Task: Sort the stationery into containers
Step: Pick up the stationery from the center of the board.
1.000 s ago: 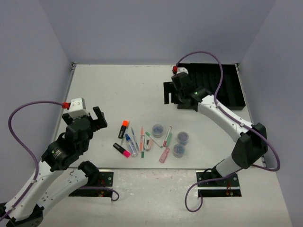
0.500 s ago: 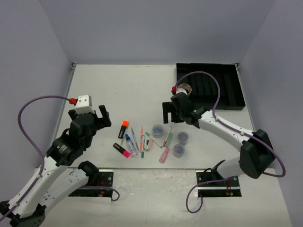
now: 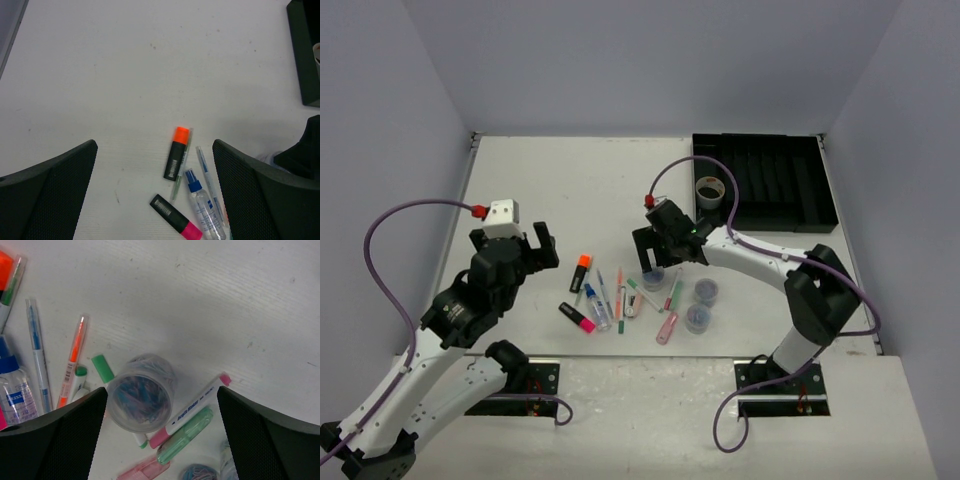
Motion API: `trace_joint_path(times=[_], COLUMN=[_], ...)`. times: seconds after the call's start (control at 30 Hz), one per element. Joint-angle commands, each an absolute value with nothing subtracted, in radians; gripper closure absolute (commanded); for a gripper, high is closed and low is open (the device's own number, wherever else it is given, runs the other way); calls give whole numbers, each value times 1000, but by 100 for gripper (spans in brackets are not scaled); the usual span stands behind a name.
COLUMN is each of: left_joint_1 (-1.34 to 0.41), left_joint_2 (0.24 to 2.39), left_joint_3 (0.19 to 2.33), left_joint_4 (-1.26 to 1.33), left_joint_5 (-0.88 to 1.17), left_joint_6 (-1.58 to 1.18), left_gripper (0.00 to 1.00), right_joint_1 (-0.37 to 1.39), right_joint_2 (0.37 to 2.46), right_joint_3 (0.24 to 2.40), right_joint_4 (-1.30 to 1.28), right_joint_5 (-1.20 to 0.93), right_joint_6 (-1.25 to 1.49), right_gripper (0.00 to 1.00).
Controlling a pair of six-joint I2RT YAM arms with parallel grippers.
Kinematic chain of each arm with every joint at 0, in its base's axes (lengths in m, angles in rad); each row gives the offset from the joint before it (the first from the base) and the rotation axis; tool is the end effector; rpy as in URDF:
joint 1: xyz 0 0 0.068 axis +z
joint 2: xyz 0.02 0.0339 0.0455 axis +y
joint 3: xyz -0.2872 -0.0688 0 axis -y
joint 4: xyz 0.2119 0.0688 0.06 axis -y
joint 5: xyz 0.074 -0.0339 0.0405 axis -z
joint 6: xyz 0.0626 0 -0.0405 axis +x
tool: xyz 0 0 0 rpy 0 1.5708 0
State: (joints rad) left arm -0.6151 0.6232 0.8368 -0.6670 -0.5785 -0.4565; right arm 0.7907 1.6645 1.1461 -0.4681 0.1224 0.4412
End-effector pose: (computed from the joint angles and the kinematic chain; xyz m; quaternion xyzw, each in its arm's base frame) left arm 0.0972 -0.0267 0.3293 -0.0863 0.8221 -0.0514 0.5603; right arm 0.2416 0.2333 0.2330 -0.1488 0.9443 0.1183 0.2685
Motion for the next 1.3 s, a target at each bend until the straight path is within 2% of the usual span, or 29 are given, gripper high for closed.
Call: trace_joint_path(times=[0.0,0.37,0.47,0.57,0.6,0.7,0.73,0.8,1.0,1.17,1.27], left_joint_1=[-609,-609,-609,-609,-609,-610,-611,-609,-611,-611,-611], left_joint_2=[629,627,624,621,621,615,616,617,615,609,603], left_joint_3=[830,829,828,828,828,827,827,827,825,823,822], left_joint_4=[-627,-626,-624,-624,-624,-622,-620,-620,-617,-617,-615], left_joint_5=[-569,-563,-560,-558,-558,-556,-553,-549,-543,-540,-535], left_joint_6=[-428,-426,-425,-425,-425,-424,-423,-422,-420,-419,-419], left_gripper=[0,0,0,0,0,0,0,0,0,0,0], right_joint_1=[817,861,867,867,867,865,866,865,814,639,470], right_joint_2=[1707,1746,1747,1755,1756,1761,1760,1751,1654,1567,1543], right_joint_3=[1210,1212,1215,1221,1221,1233,1239,1250,1329,1406,1478], right_joint_4=[-485,-542,-544,-545,-546,-555,-557,-577,-616,-667,-672], right_joint_5=[84,170,170,166,167,174,177,202,233,247,276], right_joint_6=[416,445,448,443,443,443,442,443,414,386,365], right_gripper=[11,23,30,41,41,58,66,73,73,71,70])
